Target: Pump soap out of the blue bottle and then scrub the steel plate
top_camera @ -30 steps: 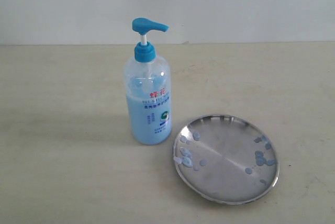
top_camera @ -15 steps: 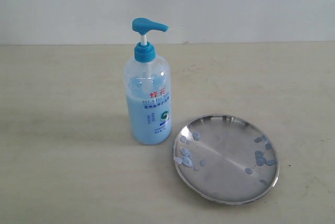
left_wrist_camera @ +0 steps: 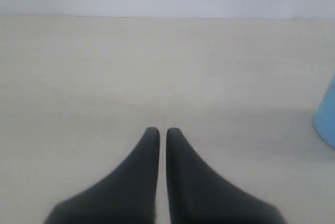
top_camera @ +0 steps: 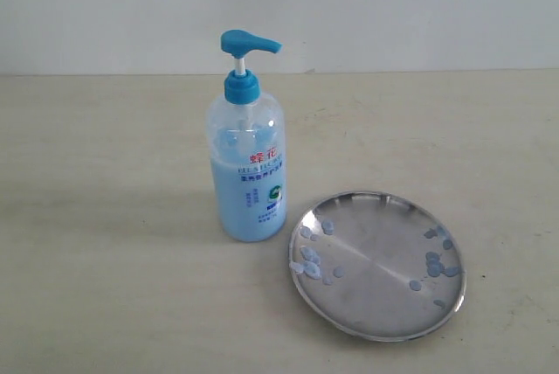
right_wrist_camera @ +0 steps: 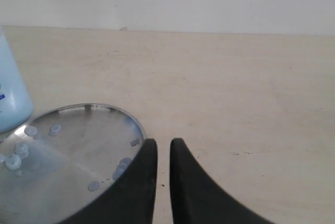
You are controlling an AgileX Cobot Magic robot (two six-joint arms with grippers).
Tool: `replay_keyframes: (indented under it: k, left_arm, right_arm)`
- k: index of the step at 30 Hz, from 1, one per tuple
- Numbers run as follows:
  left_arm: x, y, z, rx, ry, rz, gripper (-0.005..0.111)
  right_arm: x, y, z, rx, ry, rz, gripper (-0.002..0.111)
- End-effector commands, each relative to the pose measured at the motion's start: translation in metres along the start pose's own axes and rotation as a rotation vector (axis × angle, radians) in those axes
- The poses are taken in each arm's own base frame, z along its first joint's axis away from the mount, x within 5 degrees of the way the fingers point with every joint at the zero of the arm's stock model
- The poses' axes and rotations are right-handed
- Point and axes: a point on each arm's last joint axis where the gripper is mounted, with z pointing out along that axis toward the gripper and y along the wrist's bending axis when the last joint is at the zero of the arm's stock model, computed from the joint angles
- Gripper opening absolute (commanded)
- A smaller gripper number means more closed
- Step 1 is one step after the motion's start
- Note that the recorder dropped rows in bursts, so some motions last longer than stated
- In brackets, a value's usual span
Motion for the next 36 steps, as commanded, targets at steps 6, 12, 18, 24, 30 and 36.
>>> replay_keyframes:
  k: [6, 12, 18, 24, 30, 36]
  left_arm:
    - [0.015, 0.003, -0.035, -0.091, -0.049, -0.02, 0.004]
    - [0.015, 0.004, -0.035, -0.094, -0.051, -0.015, 0.004]
    - [0.015, 0.004, -0.035, -0.094, -0.051, -0.015, 0.004]
    - [0.015, 0.004, -0.035, -0.094, -0.051, -0.015, 0.004]
    - [0.015, 0.004, -0.035, -0.094, -0.051, -0.015, 0.004]
    - [0.015, 0.004, -0.035, -0.094, -0.051, -0.015, 0.004]
  right_arm:
    - [-0.001, 0.0, 0.0, 0.007, -0.01, 0.01, 0.0]
    - [0.0, 0.0, 0.0, 0.006, -0.006, 0.01, 0.0]
    - [0.0, 0.0, 0.0, 0.006, -0.006, 0.01, 0.0]
    - [0.0, 0.0, 0.0, 0.006, -0.006, 0.01, 0.0]
    - [0.0, 0.0, 0.0, 0.006, -0.006, 0.01, 0.0]
    - [0.0, 0.0, 0.0, 0.006, -0.006, 0.01, 0.0]
